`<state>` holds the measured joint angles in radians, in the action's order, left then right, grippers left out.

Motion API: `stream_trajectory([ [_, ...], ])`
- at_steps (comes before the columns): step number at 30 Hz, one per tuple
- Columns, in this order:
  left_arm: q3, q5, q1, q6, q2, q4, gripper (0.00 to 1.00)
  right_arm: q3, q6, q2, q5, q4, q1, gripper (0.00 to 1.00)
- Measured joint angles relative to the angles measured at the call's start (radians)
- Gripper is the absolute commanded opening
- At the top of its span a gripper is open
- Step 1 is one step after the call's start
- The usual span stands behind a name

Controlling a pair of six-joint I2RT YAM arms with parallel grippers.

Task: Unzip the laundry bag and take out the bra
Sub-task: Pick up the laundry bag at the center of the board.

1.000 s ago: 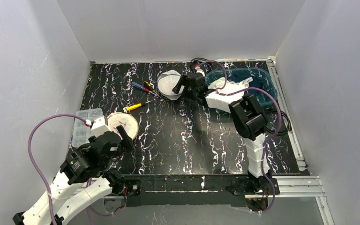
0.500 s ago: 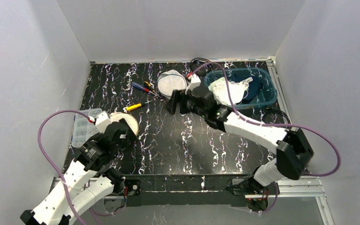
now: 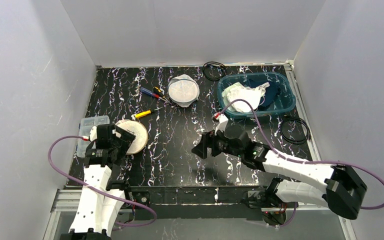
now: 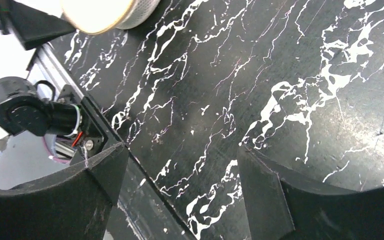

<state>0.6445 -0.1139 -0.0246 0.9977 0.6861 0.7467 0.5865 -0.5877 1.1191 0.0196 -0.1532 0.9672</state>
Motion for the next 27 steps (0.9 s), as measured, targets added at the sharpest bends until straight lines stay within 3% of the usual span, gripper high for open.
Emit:
stream_trajectory([
  [3, -0.021, 0.024, -0.011, 0.006, 0.010, -0.021, 0.81, -0.043, -0.005, -0.089, -0.001, -0.003, 0.003, 0.87],
  [6, -0.031, 0.034, -0.012, 0.010, 0.040, -0.051, 0.62, -0.080, -0.010, -0.148, -0.011, -0.005, 0.003, 0.87],
  [8, -0.040, 0.045, -0.013, 0.008, 0.063, -0.080, 0.57, -0.098, -0.011, -0.173, -0.020, 0.003, 0.003, 0.87],
  [11, -0.058, 0.069, -0.013, -0.002, 0.085, -0.121, 0.61, -0.112, -0.011, -0.217, -0.038, 0.027, 0.003, 0.87],
  [18, -0.080, 0.092, -0.013, -0.021, 0.090, -0.148, 0.84, -0.113, -0.011, -0.295, -0.059, 0.047, 0.003, 0.88],
  [21, -0.117, 0.103, -0.013, -0.018, 0.075, -0.159, 0.83, -0.121, -0.016, -0.294, -0.061, 0.045, 0.003, 0.88],
  [24, -0.167, 0.124, -0.013, -0.014, 0.055, -0.185, 0.70, -0.139, -0.026, -0.292, -0.061, 0.045, 0.003, 0.88],
  [27, -0.207, 0.145, -0.013, -0.008, 0.054, -0.225, 0.50, -0.146, -0.038, -0.288, -0.061, 0.046, 0.003, 0.88],
])
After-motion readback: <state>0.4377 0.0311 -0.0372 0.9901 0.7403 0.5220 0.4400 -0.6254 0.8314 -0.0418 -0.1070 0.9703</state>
